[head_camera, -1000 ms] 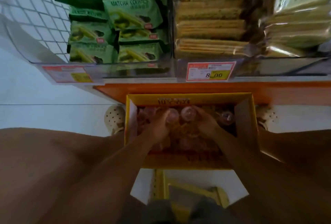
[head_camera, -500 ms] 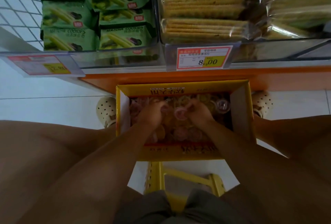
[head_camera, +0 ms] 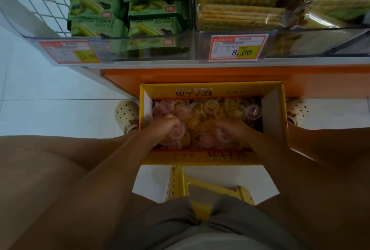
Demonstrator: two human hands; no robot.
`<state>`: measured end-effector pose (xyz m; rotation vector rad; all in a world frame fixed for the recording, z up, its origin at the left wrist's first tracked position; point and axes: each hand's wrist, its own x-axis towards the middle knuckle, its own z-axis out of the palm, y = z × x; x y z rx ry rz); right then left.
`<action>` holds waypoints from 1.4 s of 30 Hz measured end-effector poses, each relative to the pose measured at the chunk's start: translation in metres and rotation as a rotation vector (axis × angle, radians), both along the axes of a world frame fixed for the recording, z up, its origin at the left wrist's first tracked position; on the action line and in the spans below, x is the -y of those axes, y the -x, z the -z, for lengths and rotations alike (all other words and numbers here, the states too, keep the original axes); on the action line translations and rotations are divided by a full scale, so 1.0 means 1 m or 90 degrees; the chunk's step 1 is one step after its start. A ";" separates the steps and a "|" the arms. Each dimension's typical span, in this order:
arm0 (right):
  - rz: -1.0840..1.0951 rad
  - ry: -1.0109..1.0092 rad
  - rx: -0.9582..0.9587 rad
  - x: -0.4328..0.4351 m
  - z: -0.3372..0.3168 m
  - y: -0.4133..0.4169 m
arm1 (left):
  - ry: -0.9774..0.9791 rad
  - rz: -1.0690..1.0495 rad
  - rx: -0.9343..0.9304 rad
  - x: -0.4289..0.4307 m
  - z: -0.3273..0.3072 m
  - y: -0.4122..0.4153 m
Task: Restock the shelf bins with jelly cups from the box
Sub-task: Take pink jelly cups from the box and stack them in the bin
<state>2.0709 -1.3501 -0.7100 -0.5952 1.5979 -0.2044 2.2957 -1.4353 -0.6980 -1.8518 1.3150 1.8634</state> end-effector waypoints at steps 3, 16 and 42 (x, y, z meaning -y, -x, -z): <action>-0.150 0.040 -0.150 -0.009 0.022 -0.004 | 0.030 -0.019 0.007 -0.004 0.000 -0.003; -0.359 0.079 -0.305 -0.009 0.036 -0.037 | 0.191 0.528 0.213 -0.009 0.026 -0.009; 0.186 -0.030 0.206 -0.014 -0.002 0.004 | 0.086 0.358 0.044 0.004 0.008 -0.009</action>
